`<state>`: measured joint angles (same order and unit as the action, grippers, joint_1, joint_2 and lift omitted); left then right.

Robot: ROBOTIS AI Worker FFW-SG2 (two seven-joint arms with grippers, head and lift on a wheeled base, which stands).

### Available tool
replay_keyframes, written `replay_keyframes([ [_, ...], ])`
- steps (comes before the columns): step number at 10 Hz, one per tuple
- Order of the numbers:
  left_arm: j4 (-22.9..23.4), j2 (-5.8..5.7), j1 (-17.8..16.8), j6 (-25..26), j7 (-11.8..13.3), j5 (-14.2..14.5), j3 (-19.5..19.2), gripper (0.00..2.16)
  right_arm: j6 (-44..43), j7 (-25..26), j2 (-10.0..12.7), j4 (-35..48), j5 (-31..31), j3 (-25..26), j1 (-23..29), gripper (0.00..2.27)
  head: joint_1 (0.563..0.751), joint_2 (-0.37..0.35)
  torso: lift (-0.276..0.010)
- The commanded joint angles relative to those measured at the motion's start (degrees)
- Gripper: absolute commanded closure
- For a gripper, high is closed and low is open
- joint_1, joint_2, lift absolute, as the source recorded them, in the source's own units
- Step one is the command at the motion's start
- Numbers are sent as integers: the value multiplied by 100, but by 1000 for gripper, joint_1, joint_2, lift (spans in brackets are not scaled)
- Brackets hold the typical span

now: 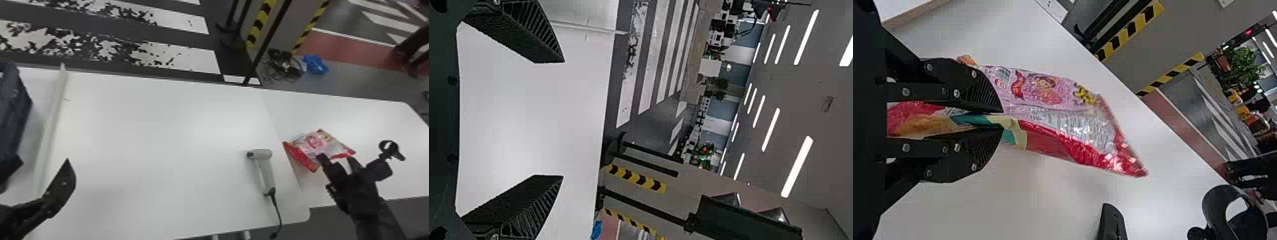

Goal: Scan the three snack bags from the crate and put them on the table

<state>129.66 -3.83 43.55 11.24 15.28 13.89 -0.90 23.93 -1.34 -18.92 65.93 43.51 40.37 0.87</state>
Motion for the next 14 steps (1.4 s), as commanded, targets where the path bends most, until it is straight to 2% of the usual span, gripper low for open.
replay_keyframes([
  [1, 15, 5, -13, 15, -25, 0, 46, 33, -7, 125, -24, 183, -167, -143, 115, 22, 695, -350, -94],
  [3, 24, 5, -13, 15, -16, 0, 55, 33, 11, 433, 20, 825, -422, -293, 476, 39, 695, -350, -94],
  [6, 24, 14, -39, 15, -34, 0, 107, 33, 503, 530, 442, 3005, -668, -363, 1565, 49, 695, -350, -94],
  [9, 59, -4, -66, 120, -25, -9, 195, 33, 292, 442, 776, 4385, -994, -1137, 2321, 53, 695, -350, -94],
  [10, 59, -4, -92, 279, -25, -9, 213, 33, 239, 398, 943, 5097, -1099, -1558, 2673, 63, 695, -350, -94],
  [11, 33, -4, -127, 402, -34, -26, 266, 33, -59, 416, 1092, 5712, -1714, -2262, 2989, 80, 695, -350, -94],
  [12, 51, -4, -136, 419, -34, -70, 301, 33, -499, 486, 1154, 6169, -2373, -3053, 3288, 83, 695, -350, -94],
  [13, 59, -4, -136, 402, -34, -79, 292, 33, -675, 512, 1154, 6371, -2655, -3659, 3481, 83, 695, -330, -94],
  [14, 51, -4, -127, 384, -77, -114, 292, 33, -1149, 662, 1154, 6371, -3050, -4204, 3631, 87, 695, -248, -94],
])
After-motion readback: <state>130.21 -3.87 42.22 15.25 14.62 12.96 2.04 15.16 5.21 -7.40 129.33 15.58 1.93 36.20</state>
